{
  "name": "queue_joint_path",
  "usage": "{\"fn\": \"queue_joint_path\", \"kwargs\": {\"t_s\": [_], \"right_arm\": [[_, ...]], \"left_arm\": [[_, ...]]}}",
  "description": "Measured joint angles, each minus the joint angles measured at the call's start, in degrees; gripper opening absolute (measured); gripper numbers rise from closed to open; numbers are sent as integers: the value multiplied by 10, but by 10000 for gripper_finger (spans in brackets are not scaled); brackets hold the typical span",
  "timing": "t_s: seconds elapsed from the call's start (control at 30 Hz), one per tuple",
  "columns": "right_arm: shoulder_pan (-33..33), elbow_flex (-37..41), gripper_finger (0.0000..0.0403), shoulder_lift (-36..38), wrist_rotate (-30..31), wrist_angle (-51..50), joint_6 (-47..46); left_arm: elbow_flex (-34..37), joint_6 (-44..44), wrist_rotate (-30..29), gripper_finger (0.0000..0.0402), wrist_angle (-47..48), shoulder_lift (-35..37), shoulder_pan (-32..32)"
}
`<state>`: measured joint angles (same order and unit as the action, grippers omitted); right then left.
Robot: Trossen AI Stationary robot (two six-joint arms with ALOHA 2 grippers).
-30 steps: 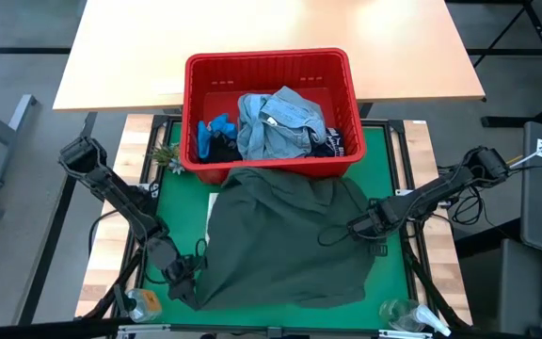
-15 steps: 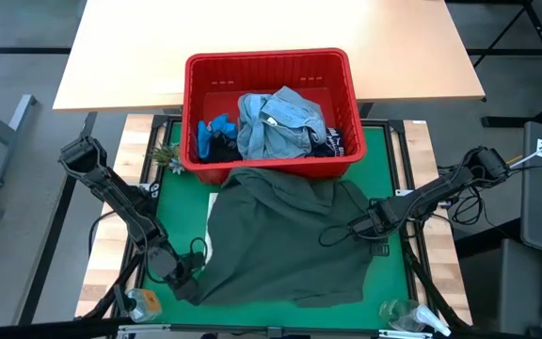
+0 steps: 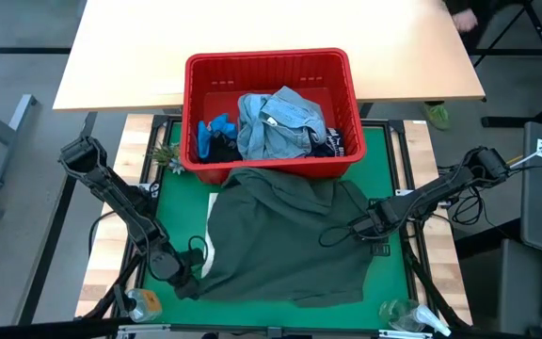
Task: Fold Laundry from Bin
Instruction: Fold the green t-shirt
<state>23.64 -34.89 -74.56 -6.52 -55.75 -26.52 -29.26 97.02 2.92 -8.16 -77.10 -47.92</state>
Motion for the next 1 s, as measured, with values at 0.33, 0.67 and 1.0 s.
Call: {"fn": "queue_joint_path", "kwargs": {"t_s": [0.33,0.67,1.0], "right_arm": [[0,-90,138,34,78,-123,0],[0,-210,138,43,139,-118,35],[79,-212,138,17,175,112,75]], "left_arm": [[0,7,-6,120,21,0,0],[0,-16,-13,121,9,0,0],[0,-16,-38,121,16,0,0]]}}
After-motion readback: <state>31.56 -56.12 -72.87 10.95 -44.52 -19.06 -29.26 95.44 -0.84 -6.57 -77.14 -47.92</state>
